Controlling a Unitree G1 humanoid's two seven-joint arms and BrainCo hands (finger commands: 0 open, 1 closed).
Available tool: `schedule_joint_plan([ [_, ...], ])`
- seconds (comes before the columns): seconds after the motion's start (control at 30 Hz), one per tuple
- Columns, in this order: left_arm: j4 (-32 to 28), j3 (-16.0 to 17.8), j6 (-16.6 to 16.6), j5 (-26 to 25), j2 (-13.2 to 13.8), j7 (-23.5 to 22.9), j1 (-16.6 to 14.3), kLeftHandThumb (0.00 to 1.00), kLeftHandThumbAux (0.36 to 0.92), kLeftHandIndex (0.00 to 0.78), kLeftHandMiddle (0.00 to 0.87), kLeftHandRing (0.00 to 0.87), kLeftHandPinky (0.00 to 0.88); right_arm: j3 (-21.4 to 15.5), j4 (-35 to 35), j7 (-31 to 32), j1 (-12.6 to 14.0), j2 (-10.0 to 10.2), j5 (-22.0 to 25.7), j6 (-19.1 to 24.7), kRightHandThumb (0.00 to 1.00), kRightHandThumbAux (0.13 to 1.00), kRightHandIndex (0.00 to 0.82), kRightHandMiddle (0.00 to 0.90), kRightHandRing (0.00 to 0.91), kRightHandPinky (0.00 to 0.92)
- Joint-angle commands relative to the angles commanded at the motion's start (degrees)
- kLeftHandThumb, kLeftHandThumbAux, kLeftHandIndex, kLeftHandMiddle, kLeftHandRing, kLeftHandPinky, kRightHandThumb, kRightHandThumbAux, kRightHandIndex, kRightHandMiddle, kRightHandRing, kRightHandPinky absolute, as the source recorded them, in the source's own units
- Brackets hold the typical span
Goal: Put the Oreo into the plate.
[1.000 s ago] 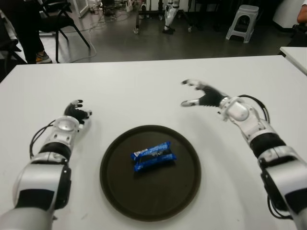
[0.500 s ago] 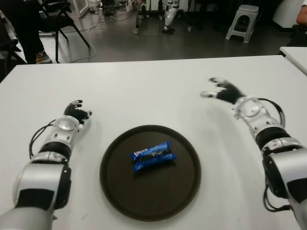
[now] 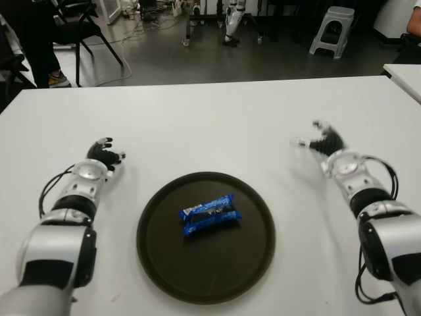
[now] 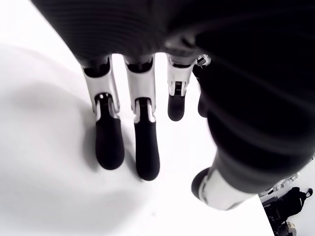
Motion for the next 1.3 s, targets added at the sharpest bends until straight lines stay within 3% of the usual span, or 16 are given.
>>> schedule_joint_plan([
  [0.17, 0.1, -0.2, -0.2, 0.3, 0.3, 0.0, 0.2, 0.188, 0.790, 0.101, 0.129, 0.155, 0.149, -1.6, -0.1, 0.9, -0.5, 0.8, 0.8, 1.3, 0.000, 0.667, 0.064, 0.032, 0.047, 0.055],
  [0.33, 0.3, -0.5, -0.7, 0.7, 0.9, -0.2, 0.6, 0.202, 0.776, 0.099, 0.120, 0.151, 0.164, 1.5, -0.1, 0.7, -0.8, 1.5, -3.1, 2.0, 0.000, 0.699, 0.082, 0.045, 0.058, 0.058],
  [0.67, 0.3, -1.1, -0.7, 1.3, 1.5, -0.2, 0.6, 0.206, 0.754, 0.096, 0.109, 0.148, 0.165, 2.9, -0.2, 1.6, -0.6, 1.9, -4.9, 1.5, 0.000, 0.748, 0.079, 0.042, 0.052, 0.048],
  [0.93, 0.3, -0.4, -1.1, 0.7, 1.7, -0.3, 0.7, 0.254, 0.737, 0.121, 0.126, 0.171, 0.204, 4.1, -0.1, 2.3, -0.9, 1.7, -6.2, 1.2, 0.000, 0.732, 0.070, 0.024, 0.026, 0.016],
  [1.3, 0.5, -0.1, -1.4, 1.0, 1.9, -0.1, 0.7, 0.203, 0.748, 0.169, 0.148, 0.186, 0.232, 4.9, -0.1, 1.9, -1.2, 2.0, -7.2, 1.6, 0.000, 0.684, 0.054, 0.014, 0.004, 0.000],
])
